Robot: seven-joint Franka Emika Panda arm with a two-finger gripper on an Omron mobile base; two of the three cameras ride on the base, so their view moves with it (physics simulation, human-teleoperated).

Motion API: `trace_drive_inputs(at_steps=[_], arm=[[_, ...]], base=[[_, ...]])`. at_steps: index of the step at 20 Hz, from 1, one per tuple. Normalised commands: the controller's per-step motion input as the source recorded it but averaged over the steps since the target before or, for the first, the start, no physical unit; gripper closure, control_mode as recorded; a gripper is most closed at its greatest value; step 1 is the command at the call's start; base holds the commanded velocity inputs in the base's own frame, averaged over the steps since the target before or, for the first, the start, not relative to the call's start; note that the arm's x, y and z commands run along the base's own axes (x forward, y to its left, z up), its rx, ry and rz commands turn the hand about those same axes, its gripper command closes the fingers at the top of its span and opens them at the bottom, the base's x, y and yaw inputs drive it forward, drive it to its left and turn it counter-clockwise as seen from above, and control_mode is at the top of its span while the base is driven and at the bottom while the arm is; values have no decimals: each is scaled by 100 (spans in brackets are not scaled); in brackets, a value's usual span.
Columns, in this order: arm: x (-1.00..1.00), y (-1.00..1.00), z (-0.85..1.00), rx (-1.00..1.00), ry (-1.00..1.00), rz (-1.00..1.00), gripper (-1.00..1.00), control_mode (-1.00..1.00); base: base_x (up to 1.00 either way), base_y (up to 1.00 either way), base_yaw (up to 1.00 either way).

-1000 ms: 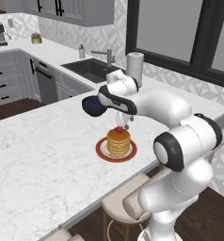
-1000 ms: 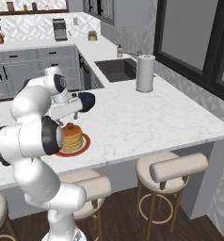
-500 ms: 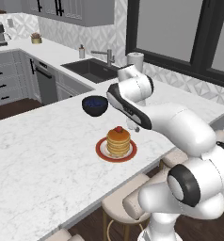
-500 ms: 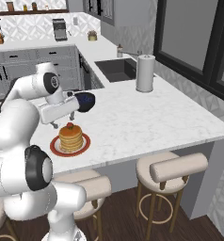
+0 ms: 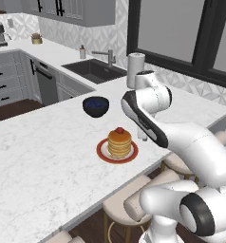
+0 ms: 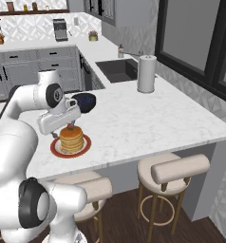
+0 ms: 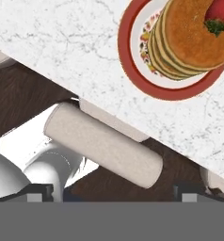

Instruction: Take the strawberry from the fridge and place it on top of the pancake, located on the dining counter.

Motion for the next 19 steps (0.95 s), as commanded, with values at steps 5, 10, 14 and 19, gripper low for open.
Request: trace_drive_inputs(at_steps=[5, 10, 14, 19], arm=[[-8, -22, 8, 11, -9, -1, -100, -100], [0, -7, 0, 5, -1, -1, -100, -100], [-2, -4, 0, 3, -8, -9, -100, -100], [0, -6, 1, 4, -4, -2, -100, -100]], base=[[0, 0, 0], [0, 0, 0], [0, 0, 0], [0, 0, 0]])
